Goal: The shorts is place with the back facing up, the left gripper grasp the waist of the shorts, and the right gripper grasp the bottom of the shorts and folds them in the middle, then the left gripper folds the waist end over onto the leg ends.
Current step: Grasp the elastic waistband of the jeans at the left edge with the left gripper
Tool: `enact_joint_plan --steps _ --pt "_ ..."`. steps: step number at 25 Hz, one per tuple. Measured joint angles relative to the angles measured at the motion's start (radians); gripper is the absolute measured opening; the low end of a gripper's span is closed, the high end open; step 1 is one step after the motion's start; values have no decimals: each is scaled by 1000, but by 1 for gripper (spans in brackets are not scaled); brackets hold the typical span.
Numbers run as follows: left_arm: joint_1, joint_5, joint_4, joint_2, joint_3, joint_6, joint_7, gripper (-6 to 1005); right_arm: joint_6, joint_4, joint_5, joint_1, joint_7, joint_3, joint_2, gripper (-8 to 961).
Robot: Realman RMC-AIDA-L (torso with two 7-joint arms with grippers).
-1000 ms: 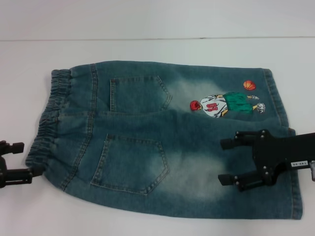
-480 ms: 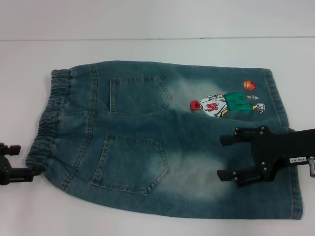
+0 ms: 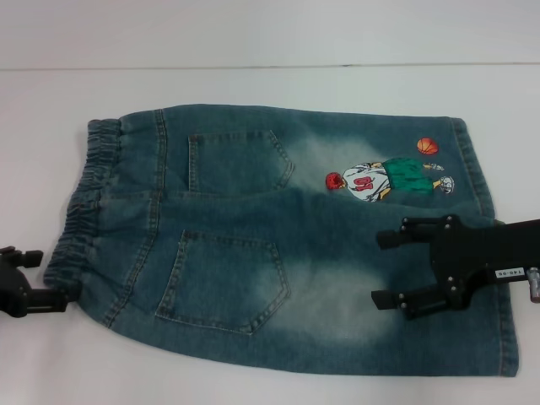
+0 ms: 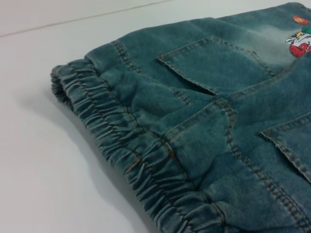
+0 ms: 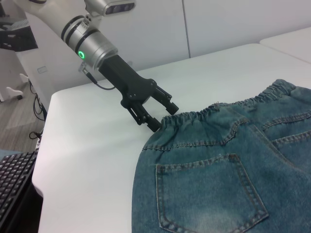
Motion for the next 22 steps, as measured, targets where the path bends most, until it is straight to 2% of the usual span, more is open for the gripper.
enact_joint_plan --steps 12,22 --pt "1 15 1 4 11 -16 -10 880 -1 -1 0 -3 0 6 -4 941" --pt "-6 45 0 -4 13 -16 -13 463 1 -2 0 0 6 5 -1 942"
